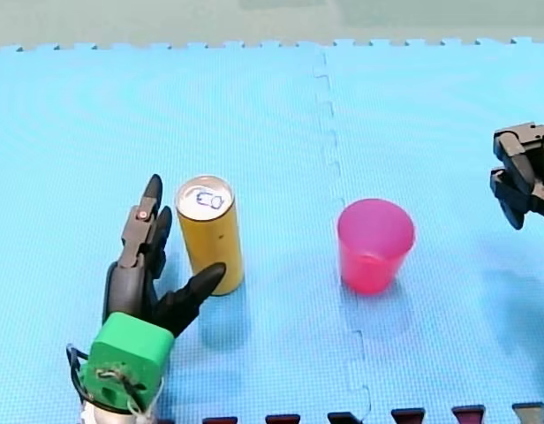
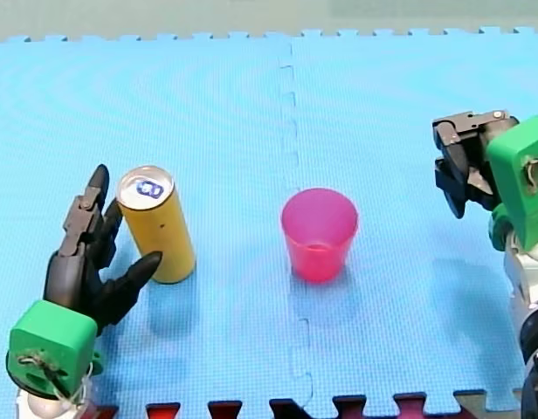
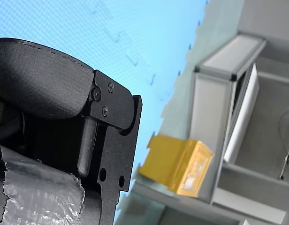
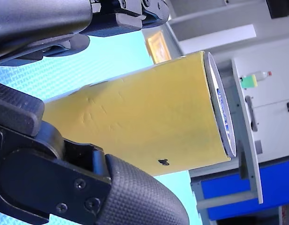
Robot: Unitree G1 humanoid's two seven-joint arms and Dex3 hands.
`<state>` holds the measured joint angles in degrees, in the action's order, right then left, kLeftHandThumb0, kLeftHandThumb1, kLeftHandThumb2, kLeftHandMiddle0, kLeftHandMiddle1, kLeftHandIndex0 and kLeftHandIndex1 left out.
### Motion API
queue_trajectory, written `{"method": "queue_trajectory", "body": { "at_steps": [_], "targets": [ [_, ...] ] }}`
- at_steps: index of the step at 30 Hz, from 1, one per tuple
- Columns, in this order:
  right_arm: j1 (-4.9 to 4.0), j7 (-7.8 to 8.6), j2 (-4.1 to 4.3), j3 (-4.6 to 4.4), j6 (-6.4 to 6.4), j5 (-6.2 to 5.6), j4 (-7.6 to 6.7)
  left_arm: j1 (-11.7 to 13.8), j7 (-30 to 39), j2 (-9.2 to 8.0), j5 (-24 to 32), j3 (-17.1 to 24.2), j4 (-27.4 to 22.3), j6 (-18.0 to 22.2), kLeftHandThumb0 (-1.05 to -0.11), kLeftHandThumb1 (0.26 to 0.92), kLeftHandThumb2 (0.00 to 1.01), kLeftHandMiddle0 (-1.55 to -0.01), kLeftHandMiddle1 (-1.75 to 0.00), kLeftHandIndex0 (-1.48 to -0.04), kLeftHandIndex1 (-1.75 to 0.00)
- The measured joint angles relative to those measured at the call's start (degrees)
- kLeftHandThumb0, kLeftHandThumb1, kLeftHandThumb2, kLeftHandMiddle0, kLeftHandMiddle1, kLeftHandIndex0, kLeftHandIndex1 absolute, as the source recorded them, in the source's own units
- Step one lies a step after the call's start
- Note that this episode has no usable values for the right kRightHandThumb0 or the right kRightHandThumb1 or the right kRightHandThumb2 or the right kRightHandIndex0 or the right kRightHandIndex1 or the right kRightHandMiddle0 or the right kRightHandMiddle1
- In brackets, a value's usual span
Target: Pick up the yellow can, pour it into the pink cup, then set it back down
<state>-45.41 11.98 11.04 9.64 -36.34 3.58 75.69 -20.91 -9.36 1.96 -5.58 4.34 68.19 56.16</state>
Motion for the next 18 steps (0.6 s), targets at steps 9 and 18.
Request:
{"method": "queue_trajectory", "body": {
  "at_steps": [9, 18],
  "targets": [
    [-0.14, 1.70, -0.11, 0.75, 0.84, -0.86, 0.10, 0.3, -0.2, -0.91, -0.9, -0.3, 0.7, 0.2, -1.048, 0.906, 0.00, -0.24, 0.00, -0.12, 0.00],
    [-0.23, 3.10, -0.17, 1.56, 1.61, -1.52, 0.19, 0.3, -0.3, -0.92, -0.9, -0.3, 1.1, 0.6, -1.048, 0.920, 0.01, -0.23, 0.00, -0.12, 0.00]
  ]
}}
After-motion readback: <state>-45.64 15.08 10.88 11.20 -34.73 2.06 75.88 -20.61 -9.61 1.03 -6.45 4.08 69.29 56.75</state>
